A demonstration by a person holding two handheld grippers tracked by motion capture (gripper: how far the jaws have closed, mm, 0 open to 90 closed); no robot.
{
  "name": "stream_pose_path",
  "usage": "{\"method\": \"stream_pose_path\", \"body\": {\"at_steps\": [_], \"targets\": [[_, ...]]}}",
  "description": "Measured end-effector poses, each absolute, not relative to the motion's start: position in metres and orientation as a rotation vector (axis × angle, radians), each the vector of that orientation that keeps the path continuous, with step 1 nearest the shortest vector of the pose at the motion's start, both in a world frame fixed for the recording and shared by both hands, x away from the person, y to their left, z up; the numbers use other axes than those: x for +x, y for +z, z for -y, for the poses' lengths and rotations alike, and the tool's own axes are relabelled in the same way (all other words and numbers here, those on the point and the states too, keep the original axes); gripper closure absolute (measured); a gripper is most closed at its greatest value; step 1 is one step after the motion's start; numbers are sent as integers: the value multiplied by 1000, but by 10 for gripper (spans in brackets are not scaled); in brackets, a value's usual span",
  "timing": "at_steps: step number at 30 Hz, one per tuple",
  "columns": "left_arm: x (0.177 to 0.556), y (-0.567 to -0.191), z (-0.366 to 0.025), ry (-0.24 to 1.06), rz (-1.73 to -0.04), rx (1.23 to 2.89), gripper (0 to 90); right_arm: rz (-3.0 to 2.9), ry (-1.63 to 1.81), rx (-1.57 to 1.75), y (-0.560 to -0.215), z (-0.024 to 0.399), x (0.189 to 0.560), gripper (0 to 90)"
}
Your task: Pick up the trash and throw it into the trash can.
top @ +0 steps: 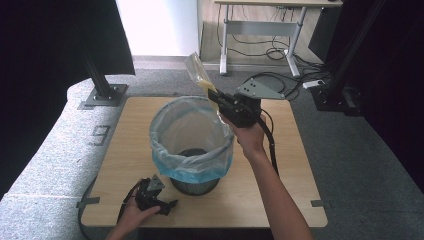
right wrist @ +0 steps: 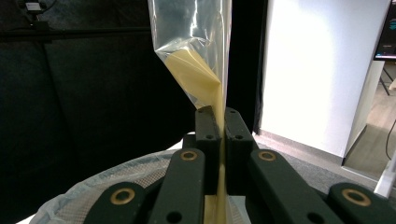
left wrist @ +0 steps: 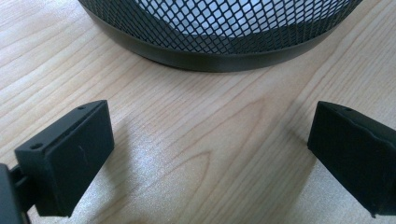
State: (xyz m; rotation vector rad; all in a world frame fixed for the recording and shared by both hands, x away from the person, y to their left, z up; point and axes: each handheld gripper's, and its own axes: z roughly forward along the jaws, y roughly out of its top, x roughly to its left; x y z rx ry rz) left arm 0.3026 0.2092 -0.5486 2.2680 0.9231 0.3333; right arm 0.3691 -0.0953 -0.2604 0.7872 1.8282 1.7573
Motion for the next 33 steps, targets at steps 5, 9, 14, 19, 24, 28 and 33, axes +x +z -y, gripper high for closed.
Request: {"method": "stream_pose_path", "body": {"at_steps": [5,9,14,19,24,28,33], "targets": [[303,-549,-209,333,-923,2268,1,-1838,1759,786,-261,90,371,867],[303,-549,-209,333,-923,2268,1,-1862,1744,770,-263,79,373,867],[303,-549,-209,333,-922,2268,1,-1871,1747,763,-262,72,374,866],[302,-548,-209,330,-921,2271,1,-1882,1750,754,-262,65,375,865],[302,-548,-209,329,-920,2271,1,-1896,1739,752,-264,61,375,863],[302,-548,-209,329,-920,2271,2,-1899,1738,752,-265,61,376,856],[302,-548,-209,330,-919,2271,1,-1888,1668,771,-267,61,380,390]]}}
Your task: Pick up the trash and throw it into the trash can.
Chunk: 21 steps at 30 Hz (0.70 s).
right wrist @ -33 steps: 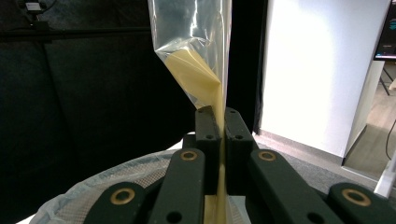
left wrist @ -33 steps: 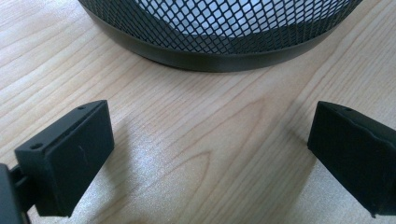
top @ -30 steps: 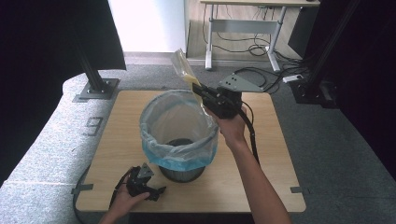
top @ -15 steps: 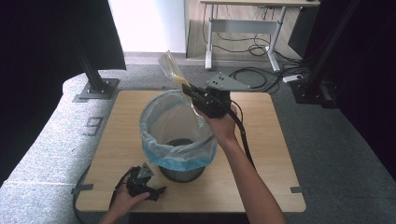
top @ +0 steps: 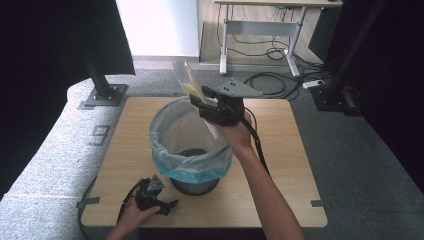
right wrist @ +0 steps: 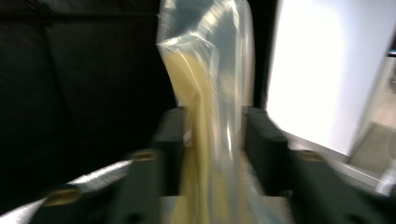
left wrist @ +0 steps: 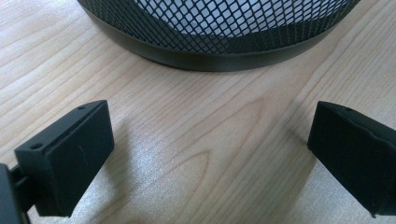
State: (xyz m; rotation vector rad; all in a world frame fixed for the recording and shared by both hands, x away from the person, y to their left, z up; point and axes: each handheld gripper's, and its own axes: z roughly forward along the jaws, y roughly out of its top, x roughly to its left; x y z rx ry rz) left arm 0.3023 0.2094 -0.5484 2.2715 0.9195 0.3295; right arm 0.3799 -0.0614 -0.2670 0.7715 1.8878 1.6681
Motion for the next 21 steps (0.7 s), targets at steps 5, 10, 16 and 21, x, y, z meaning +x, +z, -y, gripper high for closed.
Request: {"method": "stream_pose_path", "body": {"at_steps": [5,10,16,21], "targets": [[302,-548,-209,329,-920,2271,1,-1908,1539,814,-272,63,378,261],[302,-548,-209,329,-920,2271,1,-1908,1548,823,-280,79,373,261],[302,-548,-209,329,-920,2272,1,-1905,1551,839,-289,101,367,268],[302,-548,-209,329,-920,2272,1,-1891,1555,860,-299,124,360,270]]}}
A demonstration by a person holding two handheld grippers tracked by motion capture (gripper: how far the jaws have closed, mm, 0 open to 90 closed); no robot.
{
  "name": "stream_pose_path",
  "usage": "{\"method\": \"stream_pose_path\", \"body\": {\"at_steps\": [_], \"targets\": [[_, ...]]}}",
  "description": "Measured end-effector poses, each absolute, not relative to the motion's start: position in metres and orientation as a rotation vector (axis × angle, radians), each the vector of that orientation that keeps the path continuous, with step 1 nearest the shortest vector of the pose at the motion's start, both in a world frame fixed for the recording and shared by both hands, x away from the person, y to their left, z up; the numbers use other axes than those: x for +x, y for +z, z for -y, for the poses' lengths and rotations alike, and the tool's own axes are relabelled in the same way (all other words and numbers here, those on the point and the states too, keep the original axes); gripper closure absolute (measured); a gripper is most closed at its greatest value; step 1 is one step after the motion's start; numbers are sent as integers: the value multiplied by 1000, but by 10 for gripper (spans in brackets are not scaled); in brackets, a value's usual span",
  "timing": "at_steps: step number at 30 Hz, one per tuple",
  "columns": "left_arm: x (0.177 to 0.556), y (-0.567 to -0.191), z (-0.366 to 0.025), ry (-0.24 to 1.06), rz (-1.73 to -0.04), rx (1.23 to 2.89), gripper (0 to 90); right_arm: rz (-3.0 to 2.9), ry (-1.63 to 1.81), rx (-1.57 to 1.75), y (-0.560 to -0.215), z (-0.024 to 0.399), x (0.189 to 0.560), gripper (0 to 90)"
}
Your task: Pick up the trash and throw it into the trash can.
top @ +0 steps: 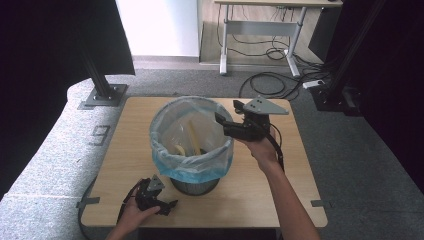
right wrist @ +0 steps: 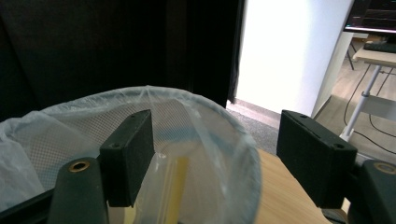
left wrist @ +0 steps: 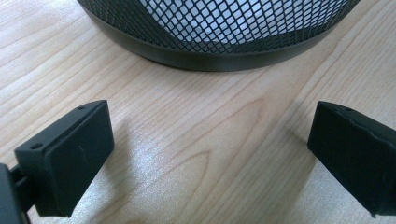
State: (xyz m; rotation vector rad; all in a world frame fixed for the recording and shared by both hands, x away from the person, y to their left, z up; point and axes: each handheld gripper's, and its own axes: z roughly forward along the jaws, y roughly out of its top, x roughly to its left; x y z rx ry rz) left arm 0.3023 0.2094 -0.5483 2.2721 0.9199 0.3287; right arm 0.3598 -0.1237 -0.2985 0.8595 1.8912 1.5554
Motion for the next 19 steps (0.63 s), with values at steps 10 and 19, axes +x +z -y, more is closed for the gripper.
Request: {"method": "stream_pose_path", "body": {"at_steps": [10,19], "targets": [[302,-549,-209,327,-923,2266,1,-1864,1561,908,-320,169,347,277],[302,-549,-209,329,-921,2267,0,-1858,1560,932,-329,186,344,278]]}}
